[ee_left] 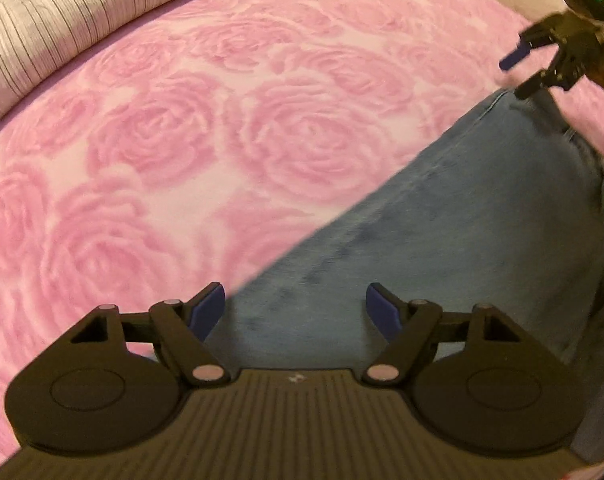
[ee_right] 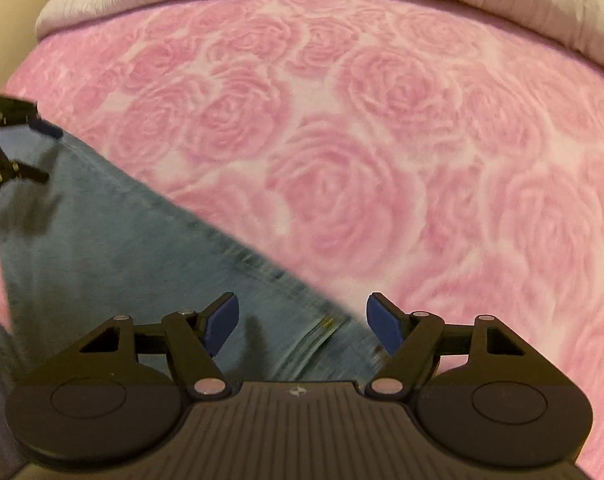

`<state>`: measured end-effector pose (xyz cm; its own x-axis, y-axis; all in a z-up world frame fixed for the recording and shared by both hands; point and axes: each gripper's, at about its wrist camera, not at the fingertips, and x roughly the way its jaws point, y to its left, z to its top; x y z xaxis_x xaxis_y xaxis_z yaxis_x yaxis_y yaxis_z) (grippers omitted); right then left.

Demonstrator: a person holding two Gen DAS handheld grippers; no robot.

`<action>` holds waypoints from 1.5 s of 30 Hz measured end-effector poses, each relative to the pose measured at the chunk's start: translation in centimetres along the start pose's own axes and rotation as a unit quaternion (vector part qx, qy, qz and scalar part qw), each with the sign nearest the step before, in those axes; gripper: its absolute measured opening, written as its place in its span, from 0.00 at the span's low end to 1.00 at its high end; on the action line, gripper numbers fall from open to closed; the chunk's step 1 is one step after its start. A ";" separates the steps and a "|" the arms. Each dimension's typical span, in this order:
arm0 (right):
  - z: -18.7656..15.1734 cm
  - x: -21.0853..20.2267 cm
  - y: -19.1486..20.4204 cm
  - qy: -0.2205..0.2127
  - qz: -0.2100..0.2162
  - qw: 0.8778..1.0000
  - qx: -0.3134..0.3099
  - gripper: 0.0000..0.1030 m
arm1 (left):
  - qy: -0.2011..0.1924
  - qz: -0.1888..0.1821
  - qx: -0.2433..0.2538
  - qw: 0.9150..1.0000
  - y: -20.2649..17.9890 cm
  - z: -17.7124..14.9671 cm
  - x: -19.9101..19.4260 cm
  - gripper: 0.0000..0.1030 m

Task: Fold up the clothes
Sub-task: 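Grasp the jeans hem with the left gripper while the right gripper grasps the waistband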

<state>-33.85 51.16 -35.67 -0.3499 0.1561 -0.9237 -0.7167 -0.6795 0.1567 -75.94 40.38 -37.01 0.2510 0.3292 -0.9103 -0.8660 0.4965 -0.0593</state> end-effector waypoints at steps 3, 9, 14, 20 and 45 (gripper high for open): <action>0.4 2.1 -1.4 0.053 0.032 0.998 -0.009 0.86 | 0.024 -0.015 0.011 1.000 2.1 -0.1 0.9 0.76; -0.2 3.3 -1.9 0.083 0.052 0.995 -0.034 0.76 | 0.050 -0.052 0.045 0.996 4.1 -1.8 2.3 0.78; -0.7 2.0 -1.7 0.083 0.054 0.995 -0.031 0.28 | 0.033 -0.025 0.049 0.998 3.6 -2.7 1.2 0.35; -1.1 -1.2 1.7 0.057 -0.017 0.996 -0.062 0.18 | 0.013 0.035 0.080 0.996 0.1 -3.9 -2.0 0.02; -29.2 -15.4 24.4 0.021 -0.220 0.955 -0.198 0.28 | -0.016 0.148 -0.133 0.980 -29.3 -24.6 -19.9 0.11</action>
<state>-28.36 11.24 -27.81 -0.0372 0.4662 -0.8839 -0.5012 -0.7739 -0.3871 -66.25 -0.48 -27.25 -0.0181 0.4550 -0.8903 -0.9841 0.1491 0.0962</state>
